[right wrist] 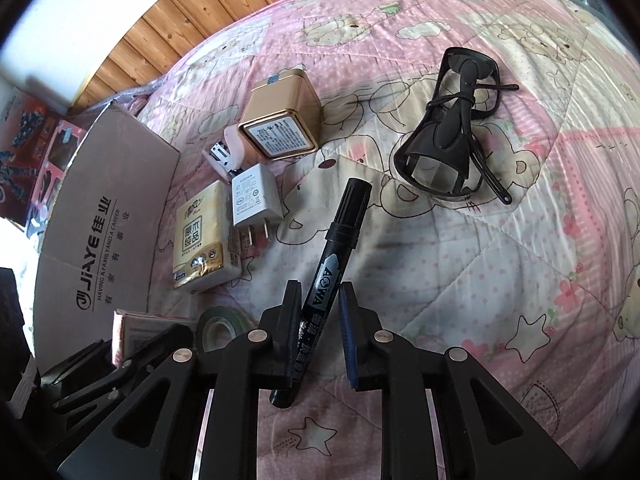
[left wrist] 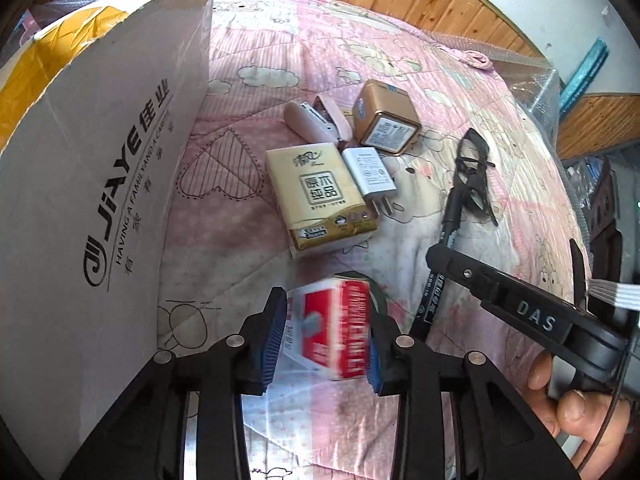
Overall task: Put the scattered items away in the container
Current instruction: 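Grasp the red staples box with the left tool while the right tool grasps the black marker, then lift the staples box and black marker off the quilt with both tools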
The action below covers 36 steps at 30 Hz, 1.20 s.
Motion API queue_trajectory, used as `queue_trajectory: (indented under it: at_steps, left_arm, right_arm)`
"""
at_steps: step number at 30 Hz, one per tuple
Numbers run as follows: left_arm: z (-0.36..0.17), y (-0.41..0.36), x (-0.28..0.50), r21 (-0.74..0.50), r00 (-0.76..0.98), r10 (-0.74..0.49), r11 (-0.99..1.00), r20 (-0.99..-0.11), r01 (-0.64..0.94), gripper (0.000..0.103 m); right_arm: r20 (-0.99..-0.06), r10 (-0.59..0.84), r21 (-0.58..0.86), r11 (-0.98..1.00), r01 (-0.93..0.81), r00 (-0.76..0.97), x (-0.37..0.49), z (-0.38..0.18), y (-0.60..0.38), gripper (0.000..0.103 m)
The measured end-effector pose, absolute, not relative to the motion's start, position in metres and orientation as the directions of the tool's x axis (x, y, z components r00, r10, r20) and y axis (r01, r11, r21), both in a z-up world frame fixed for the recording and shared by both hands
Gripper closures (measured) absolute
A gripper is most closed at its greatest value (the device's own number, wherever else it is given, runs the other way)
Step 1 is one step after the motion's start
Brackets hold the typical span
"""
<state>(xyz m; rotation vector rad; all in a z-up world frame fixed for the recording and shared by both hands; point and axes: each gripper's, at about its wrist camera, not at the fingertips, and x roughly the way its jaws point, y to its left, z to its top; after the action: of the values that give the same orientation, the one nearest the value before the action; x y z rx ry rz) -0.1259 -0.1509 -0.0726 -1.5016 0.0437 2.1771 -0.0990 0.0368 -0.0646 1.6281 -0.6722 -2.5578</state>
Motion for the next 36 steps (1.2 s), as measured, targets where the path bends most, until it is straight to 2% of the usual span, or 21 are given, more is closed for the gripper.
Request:
queue_trajectory:
  at_steps: [1, 3, 6, 8, 10, 18, 36]
  left_arm:
    - [-0.072, -0.151, -0.124, -0.225, -0.287, 0.362, -0.881, -0.887, -0.416, 0.084]
    - [-0.074, -0.149, -0.124, -0.221, -0.283, 0.355, -0.884, -0.891, -0.412, 0.084]
    - [-0.080, -0.150, -0.126, -0.231, -0.272, 0.353, -0.890, -0.895, -0.393, 0.079]
    - [-0.085, -0.153, -0.127, -0.225, -0.278, 0.345, -0.895, -0.897, -0.384, 0.080]
    - [-0.086, -0.155, -0.126, -0.230, -0.288, 0.350, -0.897, -0.892, -0.378, 0.088]
    - [-0.059, -0.159, -0.120, -0.237, -0.347, 0.383, -0.887, -0.856, -0.396, 0.088]
    - [-0.027, -0.158, -0.076, -0.207, -0.353, 0.371, -0.882, -0.859, -0.424, 0.088]
  right_arm:
    - [-0.857, -0.255, 0.373, -0.907, -0.198, -0.447, -0.099, -0.065, 0.037, 0.082]
    - [-0.868, -0.246, 0.357, -0.913, -0.197, -0.431, -0.100, -0.069, 0.035, 0.078]
    - [-0.871, -0.226, 0.333, -0.924, -0.186, -0.437, -0.100, -0.070, 0.031, 0.078]
    - [-0.872, -0.215, 0.318, -0.932, -0.175, -0.440, -0.100, -0.069, 0.028, 0.080]
    - [-0.860, -0.236, 0.345, -0.923, -0.173, -0.452, -0.098, -0.067, 0.030, 0.083]
    - [-0.838, -0.258, 0.372, -0.915, -0.157, -0.481, -0.089, -0.053, 0.032, 0.086]
    - [-0.830, -0.220, 0.328, -0.936, -0.130, -0.513, -0.044, -0.025, 0.025, 0.087]
